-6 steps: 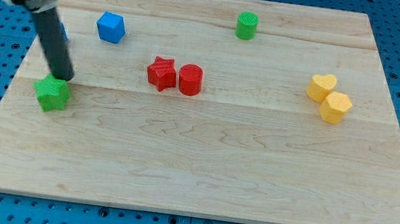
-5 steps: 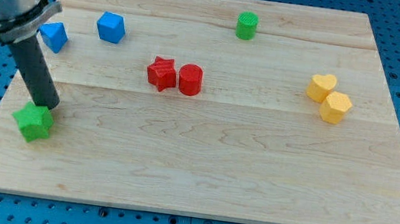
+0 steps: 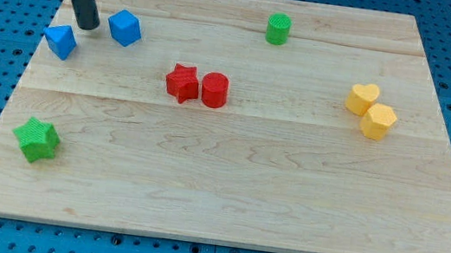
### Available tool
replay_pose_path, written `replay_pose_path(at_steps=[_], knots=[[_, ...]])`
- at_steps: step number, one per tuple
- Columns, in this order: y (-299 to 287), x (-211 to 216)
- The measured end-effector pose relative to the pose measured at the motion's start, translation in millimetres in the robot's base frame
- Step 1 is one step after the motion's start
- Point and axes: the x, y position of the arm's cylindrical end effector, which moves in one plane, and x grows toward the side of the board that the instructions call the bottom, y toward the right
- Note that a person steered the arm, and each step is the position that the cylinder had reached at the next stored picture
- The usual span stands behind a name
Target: Move the blue triangle into the green star
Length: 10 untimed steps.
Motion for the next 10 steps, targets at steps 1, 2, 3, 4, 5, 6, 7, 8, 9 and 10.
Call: replay_pose_path(at_steps=[1,2,3,4,5,6,7,8,9,10], knots=[[-32.3,-17.5],[-33.8,22.5],[2.2,91.7],[10.1,122.7],[13.9,141.3],[28.8,160.4],[32.6,176.0],[32.6,177.8],[32.6,175.6],[32.7,140.3]])
